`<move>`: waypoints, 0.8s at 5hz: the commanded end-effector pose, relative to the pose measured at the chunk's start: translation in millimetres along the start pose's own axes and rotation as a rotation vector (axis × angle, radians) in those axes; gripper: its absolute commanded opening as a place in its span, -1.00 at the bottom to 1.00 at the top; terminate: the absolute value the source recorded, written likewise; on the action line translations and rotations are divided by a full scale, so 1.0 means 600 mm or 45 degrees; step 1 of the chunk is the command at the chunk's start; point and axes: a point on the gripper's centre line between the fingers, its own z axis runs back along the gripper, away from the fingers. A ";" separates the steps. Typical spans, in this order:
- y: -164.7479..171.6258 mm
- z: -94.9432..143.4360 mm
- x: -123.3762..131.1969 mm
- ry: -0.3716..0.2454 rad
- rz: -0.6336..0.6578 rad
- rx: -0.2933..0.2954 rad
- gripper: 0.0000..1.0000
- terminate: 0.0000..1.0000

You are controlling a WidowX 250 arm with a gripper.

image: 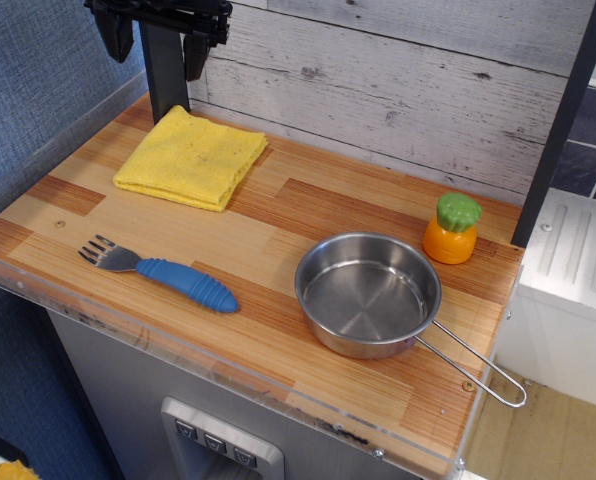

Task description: Place the fork near the yellow cloth

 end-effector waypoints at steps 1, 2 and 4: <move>0.000 0.000 0.000 0.000 0.000 0.000 1.00 -1.00; 0.001 0.003 -0.023 0.049 0.107 0.011 1.00 -1.00; -0.012 0.007 -0.097 0.143 0.444 0.119 1.00 -1.00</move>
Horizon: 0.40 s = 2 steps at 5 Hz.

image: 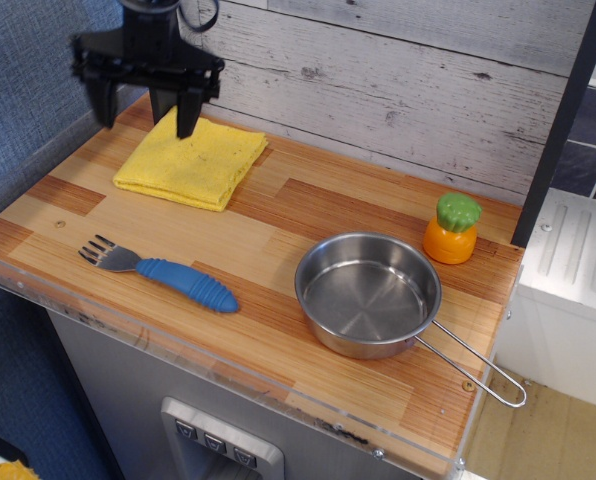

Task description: Place the fork near the yellow cloth

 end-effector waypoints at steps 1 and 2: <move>-0.026 0.021 -0.057 0.041 0.389 0.052 1.00 -1.00; -0.047 0.013 -0.084 0.080 0.589 0.069 1.00 -1.00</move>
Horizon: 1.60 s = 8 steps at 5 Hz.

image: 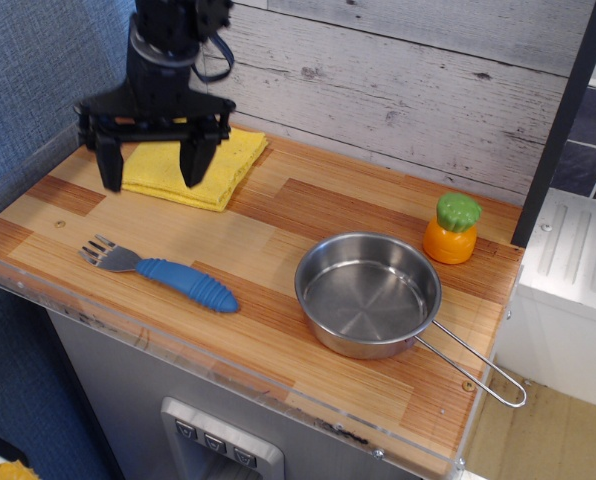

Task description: Place the fork near the yellow cloth

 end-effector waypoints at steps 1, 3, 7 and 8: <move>-0.023 0.020 -0.038 0.000 0.398 0.003 1.00 -1.00; -0.019 0.002 -0.068 -0.045 0.558 -0.105 1.00 -1.00; -0.029 -0.051 -0.066 -0.017 0.521 -0.123 1.00 -1.00; -0.037 -0.070 -0.067 0.001 0.515 -0.115 1.00 -1.00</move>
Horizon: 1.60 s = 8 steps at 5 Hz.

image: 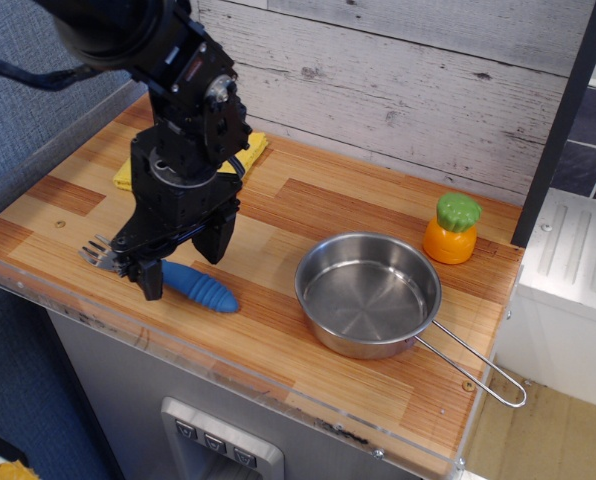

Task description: Place the fork near the yellow cloth

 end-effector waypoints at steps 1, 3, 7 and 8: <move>-0.019 -0.006 0.002 -0.021 0.021 0.007 -1.00 -1.00; -0.016 0.000 0.002 -0.034 -0.007 -0.006 -1.00 -1.00; -0.030 0.102 0.027 -0.177 0.167 -0.086 -1.00 -1.00; -0.070 0.126 0.031 -0.201 0.204 -0.096 -1.00 -1.00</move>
